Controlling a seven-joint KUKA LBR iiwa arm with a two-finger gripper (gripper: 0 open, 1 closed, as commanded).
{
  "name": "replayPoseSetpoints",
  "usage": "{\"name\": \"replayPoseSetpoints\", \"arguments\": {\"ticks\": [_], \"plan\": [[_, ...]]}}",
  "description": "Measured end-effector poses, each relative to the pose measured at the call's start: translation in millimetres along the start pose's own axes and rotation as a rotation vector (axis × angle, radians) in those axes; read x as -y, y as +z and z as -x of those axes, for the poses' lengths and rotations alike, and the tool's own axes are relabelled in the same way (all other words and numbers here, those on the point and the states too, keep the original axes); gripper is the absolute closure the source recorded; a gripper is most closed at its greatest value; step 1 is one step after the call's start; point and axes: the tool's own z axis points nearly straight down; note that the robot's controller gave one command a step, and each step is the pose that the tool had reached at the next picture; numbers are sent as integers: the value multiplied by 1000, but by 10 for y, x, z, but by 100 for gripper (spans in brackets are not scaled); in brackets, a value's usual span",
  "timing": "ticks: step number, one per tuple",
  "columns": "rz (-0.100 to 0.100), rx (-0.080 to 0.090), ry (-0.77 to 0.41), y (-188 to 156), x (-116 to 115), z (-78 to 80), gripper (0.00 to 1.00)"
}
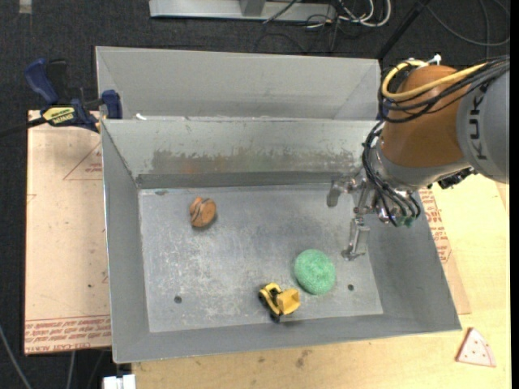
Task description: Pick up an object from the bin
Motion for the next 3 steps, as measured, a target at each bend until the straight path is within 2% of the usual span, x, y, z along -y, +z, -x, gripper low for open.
{"name": "replayPoseSetpoints", "arguments": {"ticks": [1,2,3], "plan": [[-1,8,-2,-45,-2,17,0],[-2,14,-45,418,-273,-202,0],[1,3,50,901,-394,-246,100]]}}
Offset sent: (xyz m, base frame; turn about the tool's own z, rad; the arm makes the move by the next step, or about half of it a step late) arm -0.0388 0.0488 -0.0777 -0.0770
